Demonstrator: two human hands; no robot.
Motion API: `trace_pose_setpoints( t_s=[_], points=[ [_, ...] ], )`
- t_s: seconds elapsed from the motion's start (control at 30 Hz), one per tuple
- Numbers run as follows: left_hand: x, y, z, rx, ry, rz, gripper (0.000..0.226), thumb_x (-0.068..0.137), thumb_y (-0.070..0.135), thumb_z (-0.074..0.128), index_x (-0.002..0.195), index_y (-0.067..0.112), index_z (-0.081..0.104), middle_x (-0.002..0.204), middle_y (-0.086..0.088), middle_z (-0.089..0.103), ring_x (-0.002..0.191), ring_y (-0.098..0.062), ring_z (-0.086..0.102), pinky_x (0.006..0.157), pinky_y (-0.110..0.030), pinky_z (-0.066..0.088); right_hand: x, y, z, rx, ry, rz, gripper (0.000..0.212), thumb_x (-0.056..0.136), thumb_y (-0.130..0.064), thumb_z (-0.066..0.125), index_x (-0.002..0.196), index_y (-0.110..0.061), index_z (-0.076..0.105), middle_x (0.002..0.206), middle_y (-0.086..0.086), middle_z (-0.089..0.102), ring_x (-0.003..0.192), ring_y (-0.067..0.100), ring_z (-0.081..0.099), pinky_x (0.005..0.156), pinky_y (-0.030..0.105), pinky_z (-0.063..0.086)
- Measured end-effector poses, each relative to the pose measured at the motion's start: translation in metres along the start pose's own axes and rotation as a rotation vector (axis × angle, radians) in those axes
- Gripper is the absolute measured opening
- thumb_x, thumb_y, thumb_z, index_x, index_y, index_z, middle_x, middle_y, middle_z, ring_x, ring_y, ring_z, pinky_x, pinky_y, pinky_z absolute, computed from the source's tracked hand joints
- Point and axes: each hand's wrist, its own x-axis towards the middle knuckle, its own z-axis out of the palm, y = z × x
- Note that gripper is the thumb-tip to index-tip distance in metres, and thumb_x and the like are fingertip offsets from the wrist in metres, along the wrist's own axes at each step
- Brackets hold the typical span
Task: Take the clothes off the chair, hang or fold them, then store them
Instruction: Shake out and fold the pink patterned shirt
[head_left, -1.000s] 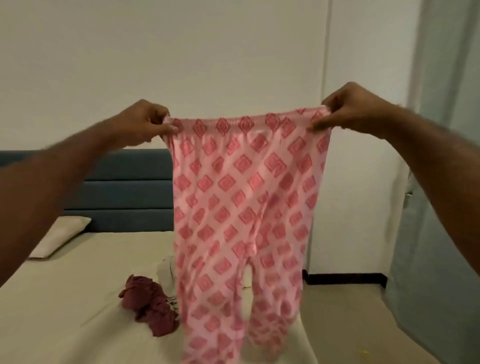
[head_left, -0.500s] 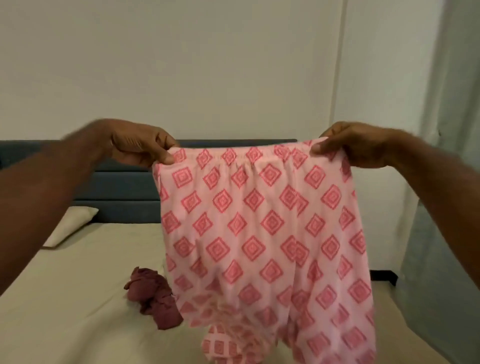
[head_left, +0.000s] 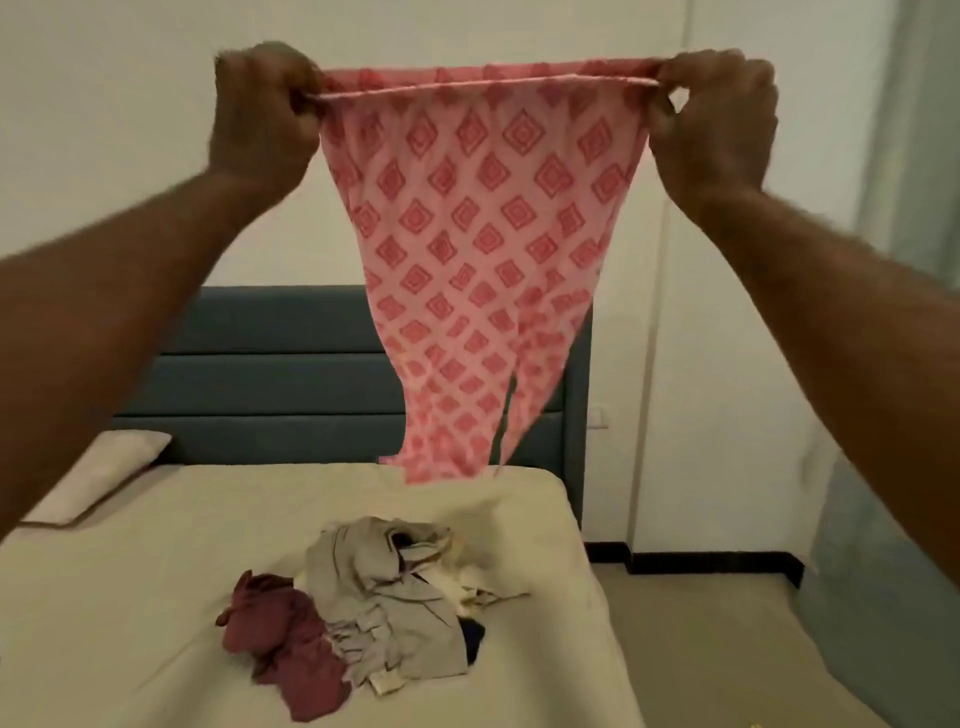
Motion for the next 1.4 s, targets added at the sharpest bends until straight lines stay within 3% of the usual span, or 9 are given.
trace_pose_setpoints(
  t_s=[0.23, 0.4, 0.57, 0.67, 0.73, 0.87, 1.07, 1.2, 1.4],
  points=[
    [-0.117, -0.007, 0.002, -0.203, -0.256, 0.07, 0.026, 0.073, -0.005, 0.052, 0.085, 0.008, 0.071, 0.08, 0.009, 0.068, 0.065, -0.001, 0.05, 0.067, -0.027, 0.047, -0.123, 0.05, -0.01, 0.095, -0.3, -0.282, 0.021, 0.085, -0.038, 0.07, 0.085, -0.02, 0.08, 0.095, 0.001, 0.078, 0.083, 0.022, 0.073, 0.076, 0.044, 0.057],
    [-0.303, 0.009, -0.018, -0.241, -0.632, 0.037, 0.03, 0.068, -0.007, 0.053, 0.089, -0.004, 0.073, 0.086, -0.016, 0.072, 0.078, -0.018, 0.062, 0.07, -0.023, 0.043, -0.308, 0.072, -0.035, 0.159, -0.859, -0.541, 0.019, 0.08, -0.034, 0.074, 0.065, -0.022, 0.07, 0.09, -0.003, 0.075, 0.079, 0.023, 0.07, 0.077, 0.038, 0.049],
    [-0.488, 0.042, -0.063, -0.3, -0.86, 0.043, 0.022, 0.077, 0.014, 0.05, 0.088, 0.018, 0.069, 0.085, -0.008, 0.073, 0.082, -0.02, 0.06, 0.069, -0.033, 0.045, -0.483, 0.065, -0.076, 0.049, -1.355, -0.544, 0.034, 0.085, -0.054, 0.06, 0.076, -0.023, 0.071, 0.078, -0.004, 0.068, 0.075, 0.023, 0.066, 0.073, 0.037, 0.051],
    [-0.601, 0.067, -0.1, -0.156, -1.05, -0.068, 0.02, 0.081, 0.029, 0.047, 0.098, 0.031, 0.056, 0.094, 0.003, 0.073, 0.086, -0.025, 0.069, 0.067, -0.039, 0.048, -0.562, 0.048, -0.101, -0.027, -1.64, -0.302, 0.07, 0.097, -0.07, 0.025, 0.095, -0.018, 0.071, 0.095, 0.007, 0.073, 0.087, 0.03, 0.067, 0.073, 0.034, 0.044],
    [-0.656, 0.084, -0.121, -0.088, -1.154, -0.254, 0.032, 0.085, 0.052, 0.047, 0.099, 0.032, 0.066, 0.098, 0.007, 0.074, 0.092, -0.025, 0.07, 0.072, -0.044, 0.05, -0.604, 0.043, -0.113, -0.085, -1.687, -0.147, 0.094, 0.089, -0.079, 0.0, 0.102, -0.016, 0.068, 0.104, 0.011, 0.07, 0.091, 0.031, 0.066, 0.072, 0.035, 0.043],
    [-0.678, 0.113, -0.119, -0.031, -1.191, -0.562, 0.057, 0.083, 0.067, 0.038, 0.084, 0.022, 0.073, 0.085, 0.004, 0.072, 0.082, -0.024, 0.067, 0.069, -0.037, 0.05, -0.642, 0.036, -0.122, -0.219, -1.562, 0.107, 0.044, 0.103, -0.051, 0.042, 0.108, -0.016, 0.068, 0.108, 0.008, 0.07, 0.094, 0.028, 0.067, 0.074, 0.033, 0.047],
    [-0.663, 0.141, -0.099, -0.054, -0.861, -0.981, 0.019, 0.076, 0.014, 0.068, 0.061, 0.019, 0.058, 0.062, -0.006, 0.064, 0.065, -0.032, 0.065, 0.062, -0.033, 0.045, -0.652, 0.017, -0.128, -0.217, -1.437, 0.049, 0.039, 0.103, -0.039, 0.047, 0.139, -0.026, 0.043, 0.108, 0.006, 0.072, 0.081, 0.029, 0.067, 0.069, 0.035, 0.048],
    [-0.667, 0.149, -0.099, -0.24, -0.849, -0.882, 0.011, 0.074, 0.019, 0.054, 0.084, 0.013, 0.054, 0.077, -0.001, 0.058, 0.068, -0.022, 0.051, 0.058, -0.034, 0.036, -0.661, 0.022, -0.133, -0.259, -1.393, -0.044, 0.02, 0.095, -0.036, 0.059, 0.098, -0.02, 0.071, 0.092, 0.004, 0.073, 0.078, 0.028, 0.068, 0.065, 0.036, 0.051],
    [-0.695, 0.12, -0.125, -0.177, -1.129, -0.385, 0.011, 0.078, 0.004, 0.058, 0.079, 0.009, 0.068, 0.094, -0.008, 0.064, 0.082, -0.03, 0.064, 0.07, -0.029, 0.041, -0.663, 0.03, -0.144, -0.167, -1.541, 0.078, 0.028, 0.096, -0.041, 0.052, 0.107, -0.023, 0.07, 0.105, 0.002, 0.064, 0.093, 0.028, 0.064, 0.075, 0.034, 0.05]
  ],
)
